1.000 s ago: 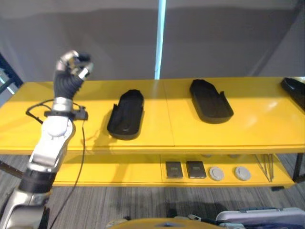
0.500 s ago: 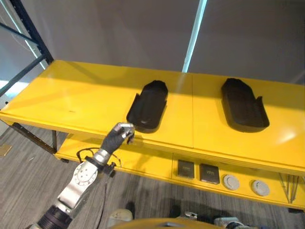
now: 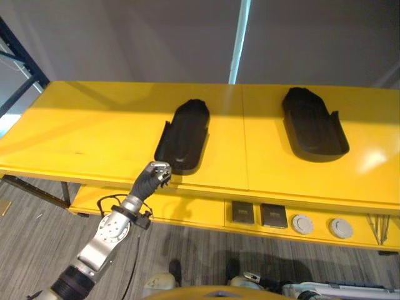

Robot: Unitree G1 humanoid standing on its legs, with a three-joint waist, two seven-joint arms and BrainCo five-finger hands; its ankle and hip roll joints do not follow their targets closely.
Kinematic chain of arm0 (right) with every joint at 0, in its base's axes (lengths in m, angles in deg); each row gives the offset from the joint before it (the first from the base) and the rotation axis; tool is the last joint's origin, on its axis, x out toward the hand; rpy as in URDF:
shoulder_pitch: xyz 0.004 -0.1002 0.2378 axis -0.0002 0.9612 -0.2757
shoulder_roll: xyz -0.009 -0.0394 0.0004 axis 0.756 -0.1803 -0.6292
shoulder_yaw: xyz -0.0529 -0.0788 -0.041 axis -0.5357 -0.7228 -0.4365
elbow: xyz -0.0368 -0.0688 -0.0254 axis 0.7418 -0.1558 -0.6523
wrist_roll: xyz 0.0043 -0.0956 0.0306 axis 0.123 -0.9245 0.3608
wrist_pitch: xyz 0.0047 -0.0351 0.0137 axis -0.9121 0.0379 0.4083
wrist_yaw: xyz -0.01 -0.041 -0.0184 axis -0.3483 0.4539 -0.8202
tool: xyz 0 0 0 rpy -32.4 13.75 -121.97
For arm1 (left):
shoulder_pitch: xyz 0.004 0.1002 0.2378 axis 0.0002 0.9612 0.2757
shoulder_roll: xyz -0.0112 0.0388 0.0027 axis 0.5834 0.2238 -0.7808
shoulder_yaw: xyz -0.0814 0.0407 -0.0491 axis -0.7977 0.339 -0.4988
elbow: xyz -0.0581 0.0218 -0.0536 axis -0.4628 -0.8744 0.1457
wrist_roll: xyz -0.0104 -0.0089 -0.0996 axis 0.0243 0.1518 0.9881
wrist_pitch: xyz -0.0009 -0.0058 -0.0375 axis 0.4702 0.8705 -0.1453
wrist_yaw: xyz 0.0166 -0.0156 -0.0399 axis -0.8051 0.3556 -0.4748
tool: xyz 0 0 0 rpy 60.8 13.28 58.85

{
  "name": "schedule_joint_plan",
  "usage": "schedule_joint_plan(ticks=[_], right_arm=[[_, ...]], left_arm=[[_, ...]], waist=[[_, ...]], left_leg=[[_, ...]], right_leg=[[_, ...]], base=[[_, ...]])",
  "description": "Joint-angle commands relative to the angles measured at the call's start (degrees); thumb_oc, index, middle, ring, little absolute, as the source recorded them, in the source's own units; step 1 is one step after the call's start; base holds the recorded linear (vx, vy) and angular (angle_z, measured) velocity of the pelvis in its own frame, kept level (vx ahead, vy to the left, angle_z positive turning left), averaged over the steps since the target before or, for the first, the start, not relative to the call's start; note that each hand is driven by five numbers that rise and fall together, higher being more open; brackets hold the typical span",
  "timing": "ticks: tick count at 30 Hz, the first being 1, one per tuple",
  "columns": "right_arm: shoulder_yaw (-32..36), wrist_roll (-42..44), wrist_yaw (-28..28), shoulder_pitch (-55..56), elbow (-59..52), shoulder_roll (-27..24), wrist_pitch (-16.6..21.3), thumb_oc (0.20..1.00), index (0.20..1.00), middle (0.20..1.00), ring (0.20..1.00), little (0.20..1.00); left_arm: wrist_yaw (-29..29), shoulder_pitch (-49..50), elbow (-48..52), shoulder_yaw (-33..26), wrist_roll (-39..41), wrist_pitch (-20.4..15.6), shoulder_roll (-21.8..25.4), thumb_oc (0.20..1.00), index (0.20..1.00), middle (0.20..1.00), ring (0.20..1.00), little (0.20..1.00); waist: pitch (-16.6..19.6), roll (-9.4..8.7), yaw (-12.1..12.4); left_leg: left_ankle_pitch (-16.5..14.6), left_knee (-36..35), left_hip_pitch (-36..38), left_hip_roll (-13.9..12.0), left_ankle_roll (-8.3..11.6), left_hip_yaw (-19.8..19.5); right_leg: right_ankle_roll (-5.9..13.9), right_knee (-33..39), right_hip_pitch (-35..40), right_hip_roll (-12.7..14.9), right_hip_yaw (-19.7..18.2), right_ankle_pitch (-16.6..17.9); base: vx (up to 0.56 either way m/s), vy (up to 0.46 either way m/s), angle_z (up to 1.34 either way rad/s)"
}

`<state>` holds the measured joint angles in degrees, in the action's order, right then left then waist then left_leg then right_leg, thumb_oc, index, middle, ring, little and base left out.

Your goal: Move parts from the plastic box to the shelf.

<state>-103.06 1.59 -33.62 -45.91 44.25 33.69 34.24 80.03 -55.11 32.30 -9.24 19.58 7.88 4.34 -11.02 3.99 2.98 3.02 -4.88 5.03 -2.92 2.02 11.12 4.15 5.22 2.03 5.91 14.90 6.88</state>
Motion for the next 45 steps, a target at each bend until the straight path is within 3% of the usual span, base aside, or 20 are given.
schedule_joint_plan(ticks=[1, 10, 18, 26, 31, 37, 42, 45], right_arm=[[-2.1, 0.9, -0.1, -2.0, 2.8, -0.8, -0.7, 1.0, 1.0, 1.0, 1.0, 1.0], [-2.0, 2.5, 1.5, -1.8, 1.8, -0.8, -0.3, 1.0, 1.0, 1.0, 1.0, 1.0], [-2.4, 1.5, 1.3, -1.6, 0.8, -1.0, -0.1, 1.0, 1.0, 1.0, 1.0, 1.0], [-3.1, 0.5, 1.6, 0.0, -0.3, -0.4, 0.0, 1.0, 1.0, 1.0, 1.0, 1.0], [-3.3, 0.6, 1.8, 0.3, -0.6, -0.3, 0.2, 1.0, 1.0, 1.0, 1.0, 1.0], [-2.7, -0.2, 1.5, 1.3, -0.3, 0.0, 0.6, 1.0, 1.0, 1.0, 1.0, 1.0], [-1.5, 0.6, 1.2, 1.4, 0.7, 0.5, 1.9, 1.0, 1.0, 1.0, 1.0, 1.0], [-1.2, 0.9, 1.1, 0.7, 1.2, 0.5, 2.3, 1.0, 1.0, 1.0, 1.0, 1.0]], left_arm=[[-2.3, -4.9, 0.7, 1.2, 1.4, -1.6, -0.9, 0.2, 0.2, 0.2, 0.2, 0.2], [-4.7, -6.7, -2.6, 3.5, 0.2, -0.6, -2.9, 0.2, 0.2, 0.2, 0.2, 0.2], [-11.8, -10.5, -4.7, 3.9, -0.9, -2.8, -4.7, 0.2, 0.2, 0.2, 0.2, 0.2], [-16.0, -15.8, -6.7, 3.1, -2.9, 0.8, -7.0, 0.2, 0.2, 0.2, 0.2, 0.2], [-16.8, -17.1, -8.4, 2.1, -2.8, 1.4, -7.7, 0.2, 0.2, 0.2, 0.2, 0.2], [-18.3, -15.0, -7.0, -0.2, -2.3, -2.4, -7.4, 0.2, 0.2, 0.2, 0.2, 0.2], [-18.2, -10.6, 0.8, -4.4, -3.5, -8.7, -5.0, 0.2, 0.2, 0.2, 0.2, 0.2], [-17.7, -8.9, 5.2, -6.7, -2.1, -10.4, -4.2, 0.2, 0.2, 0.2, 0.2, 0.2]], waist=[[-3.1, -0.72, -0.4], [-4.3, -0.67, -1.9], [-5.8, -0.75, -3.9], [-5.7, -1.6, -5.8], [-5.4, -1.96, -6.3], [-4.0, -2.13, -5.8], [-1.6, -2.14, -3.5], [-0.4, -2.27, -2.3]], left_leg=[[-5.2, -0.1, -1.8, -2.3, 1.98, -0.6], [-5.2, -0.1, -2.5, -2.2, 1.87, -0.5], [-5.0, -0.1, -2.9, -2.4, 1.98, 0.0], [-5.1, -0.1, -2.5, -2.8, 2.05, 0.4], [-5.1, -0.1, -2.0, -3.1, 2.09, 0.8], [-5.4, -0.1, -0.9, -3.2, 2.35, 1.0], [-5.7, -0.1, 0.3, -3.3, 2.46, 0.7], [-5.8, -0.1, 0.9, -3.5, 2.5, 0.4]], right_leg=[[1.43, -0.2, 4.7, 2.1, 0.1, -8.4], [1.44, -0.2, 3.4, 1.8, -1.6, -8.1], [1.42, -0.2, 2.3, 1.4, -3.5, -7.8], [1.53, -0.2, 2.1, 0.9, -5.3, -7.8], [1.46, -0.2, 2.5, 0.6, -6.0, -8.0], [1.47, -0.2, 3.8, 0.7, -5.4, -8.4], [1.27, -0.2, 5.7, 1.0, -3.2, -9.1], [1.14, -0.2, 6.6, 0.9, -2.3, -9.3]], base=[[0.03, -0.025, -0.05], [0.02, -0.019, -0.07], [0.01, -0.006, -0.06], [0.02, -0.015, -0.05], [0.01, -0.008, -0.06], [0.0, 0.002, -0.02], [-0.08, 0.007, 0.06], [-0.12, -0.003, 0.08]])
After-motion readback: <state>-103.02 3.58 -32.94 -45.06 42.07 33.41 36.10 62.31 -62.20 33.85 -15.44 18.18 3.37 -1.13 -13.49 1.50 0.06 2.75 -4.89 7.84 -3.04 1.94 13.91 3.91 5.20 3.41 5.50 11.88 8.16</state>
